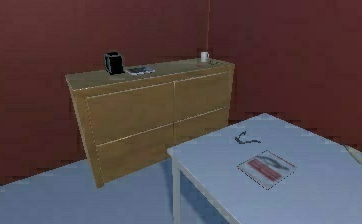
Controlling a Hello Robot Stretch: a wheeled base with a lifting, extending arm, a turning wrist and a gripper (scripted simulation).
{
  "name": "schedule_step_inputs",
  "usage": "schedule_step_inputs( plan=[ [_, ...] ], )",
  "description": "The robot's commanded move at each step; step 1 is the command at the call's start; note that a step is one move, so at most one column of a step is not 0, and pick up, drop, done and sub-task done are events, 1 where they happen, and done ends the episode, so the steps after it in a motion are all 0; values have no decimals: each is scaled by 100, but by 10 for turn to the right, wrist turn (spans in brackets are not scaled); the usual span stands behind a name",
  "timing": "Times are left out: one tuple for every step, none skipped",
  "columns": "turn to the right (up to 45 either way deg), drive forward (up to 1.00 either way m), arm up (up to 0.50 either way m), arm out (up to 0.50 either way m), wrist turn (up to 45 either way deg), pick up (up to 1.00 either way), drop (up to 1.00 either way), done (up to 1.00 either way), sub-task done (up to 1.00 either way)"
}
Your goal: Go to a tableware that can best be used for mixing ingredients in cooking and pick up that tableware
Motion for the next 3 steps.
schedule_step_inputs(
  plan=[
    [0,0,0,0,0,100,0,0,0],
    [0,0,10,0,0,0,0,0,0],
    [0,0,0,0,0,0,0,100,0]
  ],
)
